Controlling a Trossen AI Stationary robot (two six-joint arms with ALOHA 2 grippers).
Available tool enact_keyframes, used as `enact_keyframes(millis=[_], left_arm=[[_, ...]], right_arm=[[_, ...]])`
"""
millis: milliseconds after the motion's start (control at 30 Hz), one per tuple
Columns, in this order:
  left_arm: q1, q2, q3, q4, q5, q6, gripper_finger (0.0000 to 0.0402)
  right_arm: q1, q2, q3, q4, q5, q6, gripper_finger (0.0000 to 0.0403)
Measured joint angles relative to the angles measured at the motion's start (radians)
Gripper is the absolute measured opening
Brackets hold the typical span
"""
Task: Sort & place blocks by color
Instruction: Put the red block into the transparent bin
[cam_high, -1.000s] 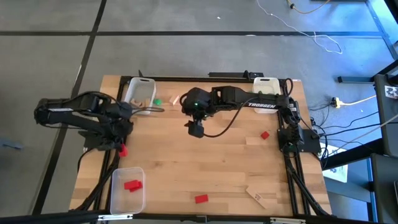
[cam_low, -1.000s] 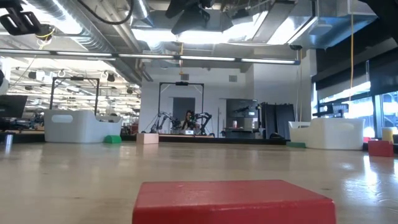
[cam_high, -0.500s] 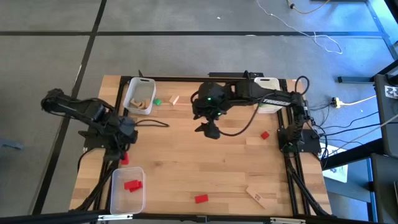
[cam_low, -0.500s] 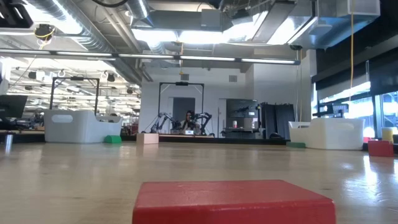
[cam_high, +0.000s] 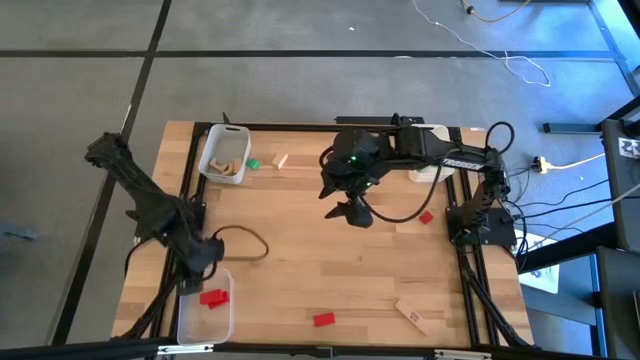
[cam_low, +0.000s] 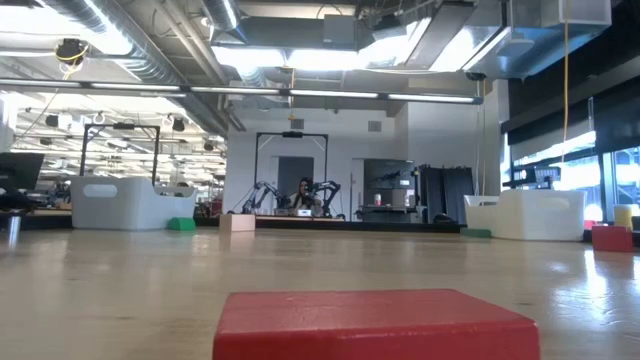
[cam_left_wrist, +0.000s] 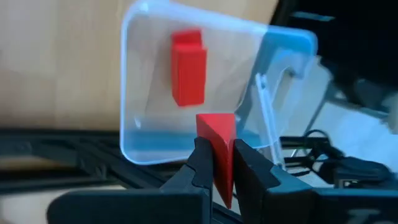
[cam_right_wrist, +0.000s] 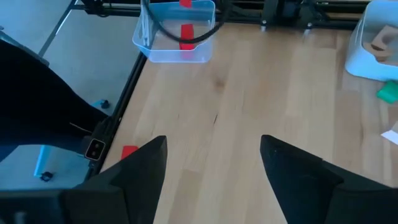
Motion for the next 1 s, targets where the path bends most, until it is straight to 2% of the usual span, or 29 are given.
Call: enact_keyframes(millis=[167, 400, 700, 867, 1000], left_arm=[[-0.099, 0.108, 0.000, 0.097, 0.001, -0.107, 0.0026], [-0.171, 0.242, 0.000, 0.245, -0.027, -0.182, 0.0026], [-0.192, 0.353, 0.000, 0.366, -0.027, -0.198, 0.0026], [-0.198, 0.388, 0.000, 0.377, -0.025, -0.196, 0.0027], [-0.198, 0.405, 0.000, 0.376, -0.026, -0.190, 0.0057]], right_arm=[[0.000, 0.000, 0.000, 0.001, 0.000, -0.028, 0.0260], [0.000, 0.000, 0.000, 0.003, 0.001, -0.045, 0.0260], [0.000, 0.000, 0.000, 0.003, 0.001, -0.045, 0.0260], [0.000, 0.000, 0.000, 0.003, 0.001, -0.046, 0.0260], [0.000, 0.000, 0.000, 0.003, 0.001, -0.046, 0.0260]])
